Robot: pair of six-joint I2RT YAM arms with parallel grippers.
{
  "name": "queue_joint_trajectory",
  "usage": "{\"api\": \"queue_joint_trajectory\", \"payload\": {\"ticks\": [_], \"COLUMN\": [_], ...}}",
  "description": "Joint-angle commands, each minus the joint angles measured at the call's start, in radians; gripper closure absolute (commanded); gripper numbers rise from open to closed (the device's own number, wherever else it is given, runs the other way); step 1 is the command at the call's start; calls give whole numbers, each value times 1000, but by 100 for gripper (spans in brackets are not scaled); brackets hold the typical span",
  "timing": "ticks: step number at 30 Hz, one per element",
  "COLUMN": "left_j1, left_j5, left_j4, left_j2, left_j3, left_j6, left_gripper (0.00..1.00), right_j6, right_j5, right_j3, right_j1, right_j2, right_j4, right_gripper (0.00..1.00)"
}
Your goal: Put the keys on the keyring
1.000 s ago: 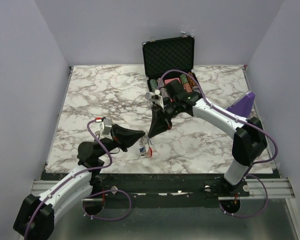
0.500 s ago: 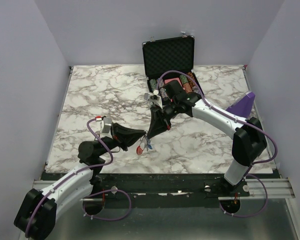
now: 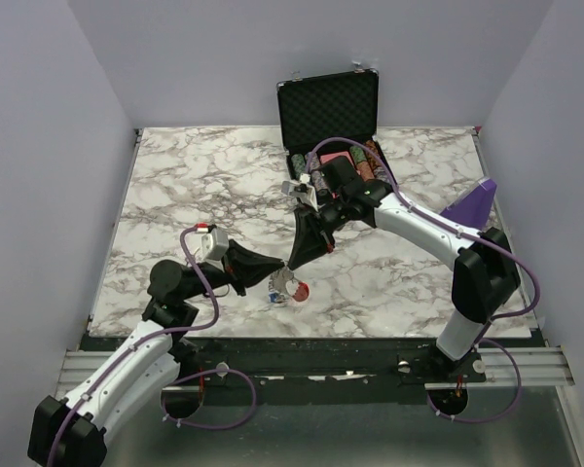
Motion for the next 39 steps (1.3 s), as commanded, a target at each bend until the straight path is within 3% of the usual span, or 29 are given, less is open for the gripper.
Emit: {"api": "queue_joint_trajectory", "payload": {"ticks": [1,6,9,12,15,19,24,30,34,39], "left_j1": [14,21,23,26,47,66,64,90,182,290], "left_j5": [21,-32,-57,-144,-264,-281,-270,-385,-404,-303], "left_j4": [-294,-469,-553,-665,-775,-825,-806,-776,-661,-441], "left_j2": [-39,-44,-27,-2,91,299,542,648,719,834], "left_j3": [90,167,218,288,406,607,834,945,850,681], "left_j6": [188,306,366,413,406,297,181,163,107,55], "left_gripper": [100,100,100,100,100,100,100,100,100,100], "right_j6": [14,9,-11,-234,-287,-246,-160,-98,-101,-101], "right_j5": [-89,-87,-25,141,280,352,369,369,371,366], "right_j3": [-13,-14,-5,61,56,-37,-186,-413,-453,-470], "right_j1": [-5,-8,-31,-91,-165,-268,-415,-513,-524,-532], "right_j2": [-22,-27,-36,-42,-82,-174,-328,-531,-568,-571], "right_j4": [28,30,12,-187,-200,-78,92,286,306,314], "right_gripper": [97,86,69,52,46,39,29,12,10,8]}}
